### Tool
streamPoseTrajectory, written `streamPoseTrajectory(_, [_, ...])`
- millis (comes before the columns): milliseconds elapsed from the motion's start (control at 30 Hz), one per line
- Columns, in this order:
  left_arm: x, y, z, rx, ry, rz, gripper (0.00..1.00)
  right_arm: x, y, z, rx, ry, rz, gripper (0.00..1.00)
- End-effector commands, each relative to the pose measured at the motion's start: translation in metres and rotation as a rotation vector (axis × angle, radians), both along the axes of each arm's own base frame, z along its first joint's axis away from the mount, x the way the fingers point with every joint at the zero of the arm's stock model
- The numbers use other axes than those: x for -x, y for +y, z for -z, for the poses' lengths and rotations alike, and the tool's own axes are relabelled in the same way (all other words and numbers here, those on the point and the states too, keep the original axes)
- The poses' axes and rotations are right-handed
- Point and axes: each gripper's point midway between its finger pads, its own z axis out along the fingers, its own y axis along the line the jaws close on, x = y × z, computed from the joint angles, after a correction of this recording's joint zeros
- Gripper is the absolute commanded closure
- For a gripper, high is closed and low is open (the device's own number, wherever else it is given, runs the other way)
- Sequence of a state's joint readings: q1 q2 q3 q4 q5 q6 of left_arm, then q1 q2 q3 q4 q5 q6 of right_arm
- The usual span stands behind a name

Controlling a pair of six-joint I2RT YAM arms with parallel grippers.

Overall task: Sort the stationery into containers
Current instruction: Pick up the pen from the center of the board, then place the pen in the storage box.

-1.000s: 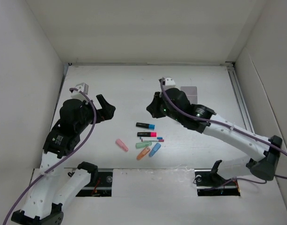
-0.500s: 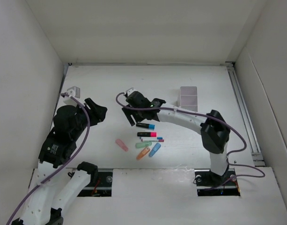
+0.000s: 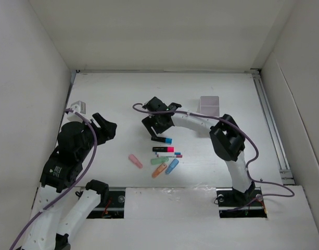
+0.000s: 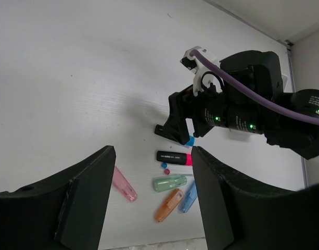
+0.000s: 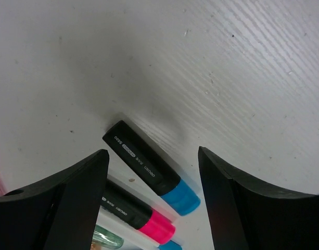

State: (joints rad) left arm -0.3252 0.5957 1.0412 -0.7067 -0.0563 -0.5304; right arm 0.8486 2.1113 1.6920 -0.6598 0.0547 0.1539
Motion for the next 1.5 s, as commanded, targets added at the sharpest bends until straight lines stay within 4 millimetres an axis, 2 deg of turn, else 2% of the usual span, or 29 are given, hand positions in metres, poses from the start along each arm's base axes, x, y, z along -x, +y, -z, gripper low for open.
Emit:
streamPoseTrajectory(0, [-0.001,0.003,-0.011,-0.014,-0.024,-0.009,0.43,0.009,0.012,-0.002,-0.03,0.041,-0.056,0.25])
streamPoseTrajectory(167, [0.0,0.004,-0.014,-0.023,-0.024,-0.005,0.41,0.01,0.013,0.01,-0.002,0.074,-0.067,0.25])
streamPoseTrajectory(233, [0.001,0.004,-0.012,-0.025,-0.016,-0.005,0.41,0.013,0.014,0.014,-0.005,0.093,-0.075,0.28])
streamPoseTrajectory(367, [-0.001,0.004,-0.014,-0.035,-0.018,-0.001,0.41,0.005,0.015,0.021,0.022,0.077,-0.06,0.37])
streamPoseTrajectory(400, [-0.001,0.004,-0.014,-0.043,-0.02,0.003,0.41,0.003,0.013,0.021,0.031,0.067,-0.053,0.4])
streamPoseTrajectory(500, [-0.002,0.002,-0.012,-0.043,-0.01,0.011,0.41,-0.011,0.006,0.022,0.063,0.0,0.016,0.63])
streamPoseTrajectory(533, [-0.002,0.002,-0.012,-0.043,-0.01,0.011,0.41,-0.016,0.008,0.016,0.048,-0.022,0.031,0.74])
streamPoseTrajectory(567, [-0.001,0.001,-0.012,-0.039,-0.009,0.021,0.41,-0.02,0.005,0.017,0.05,-0.052,0.054,0.78])
streamPoseTrajectory(667, [-0.004,-0.002,-0.007,-0.039,0.004,0.03,0.41,-0.037,0.006,-0.007,-0.002,-0.13,0.114,0.9])
streamPoseTrajectory(733, [-0.004,-0.004,-0.009,-0.04,-0.007,0.043,0.41,-0.051,0.002,-0.033,-0.055,-0.179,0.171,0.95])
streamPoseTrajectory(767, [-0.004,-0.004,-0.009,-0.04,-0.007,0.043,0.41,-0.064,-0.001,-0.058,-0.1,-0.238,0.224,0.97])
streamPoseTrajectory(800, [-0.006,-0.004,-0.007,-0.043,0.001,0.043,0.41,-0.071,-0.004,-0.06,-0.104,-0.258,0.243,0.97])
streamPoseTrajectory(833, [-0.008,-0.005,-0.01,-0.039,-0.01,0.043,0.41,-0.078,-0.008,-0.087,-0.157,-0.301,0.285,0.97])
streamPoseTrajectory(867, [-0.008,-0.007,-0.009,-0.034,-0.011,0.054,0.41,-0.086,-0.014,-0.104,-0.187,-0.333,0.325,0.97])
streamPoseTrajectory(900, [-0.008,-0.009,-0.009,-0.03,-0.009,0.064,0.41,-0.099,-0.023,-0.124,-0.216,-0.397,0.389,0.97])
streamPoseTrajectory(933, [-0.009,-0.011,-0.007,-0.027,-0.01,0.073,0.41,-0.112,-0.043,-0.157,-0.265,-0.456,0.462,0.97])
streamPoseTrajectory(1000, [-0.008,-0.018,-0.006,-0.004,-0.007,0.1,0.41,-0.128,-0.074,-0.187,-0.329,-0.527,0.603,0.97])
streamPoseTrajectory(1033, [-0.009,-0.021,-0.002,0.008,-0.001,0.108,0.41,-0.145,-0.108,-0.2,-0.344,-0.595,0.714,0.97])
streamPoseTrajectory(1067, [-0.01,-0.023,-0.005,0.015,-0.011,0.116,0.41,-0.148,-0.129,-0.226,-0.394,-0.649,0.78,0.95])
streamPoseTrajectory(1133, [-0.01,-0.026,0.002,0.018,0.004,0.133,0.41,-0.159,-0.167,-0.251,-0.442,-0.752,0.911,0.95])
streamPoseTrajectory(1167, [-0.009,-0.028,0.002,0.023,0.005,0.144,0.41,-0.162,-0.194,-0.255,-0.441,-0.784,0.981,0.95])
streamPoseTrajectory(1200, [-0.01,-0.028,0.0,0.025,-0.004,0.145,0.41,-0.165,-0.206,-0.254,-0.448,-0.794,1.032,0.95])
streamPoseTrajectory(1233, [-0.009,-0.03,0.0,0.028,-0.003,0.153,0.41,-0.167,-0.222,-0.263,-0.456,-0.834,1.093,0.95])
streamPoseTrajectory(1267, [-0.009,-0.03,0.0,0.028,-0.003,0.153,0.41,-0.169,-0.236,-0.255,-0.427,-0.843,1.126,0.95])
streamPoseTrajectory(1333, [-0.009,-0.031,0.0,0.032,-0.002,0.162,0.41,-0.171,-0.244,-0.251,-0.442,-0.855,1.175,0.95])
streamPoseTrajectory(1367, [-0.01,-0.032,0.002,0.029,0.007,0.162,0.41,-0.173,-0.257,-0.254,-0.442,-0.888,1.224,0.96])
streamPoseTrajectory(1400, [-0.011,-0.032,0.0,0.023,-0.004,0.165,0.41,-0.175,-0.264,-0.243,-0.425,-0.888,1.247,0.96])
streamPoseTrajectory(1433, [-0.013,-0.032,0.002,0.021,0.004,0.165,0.41,-0.178,-0.262,-0.242,-0.44,-0.887,1.256,0.96])
streamPoseTrajectory(1467, [-0.013,-0.035,0.0,0.028,-0.003,0.176,0.41,-0.178,-0.271,-0.238,-0.42,-0.901,1.282,0.98])
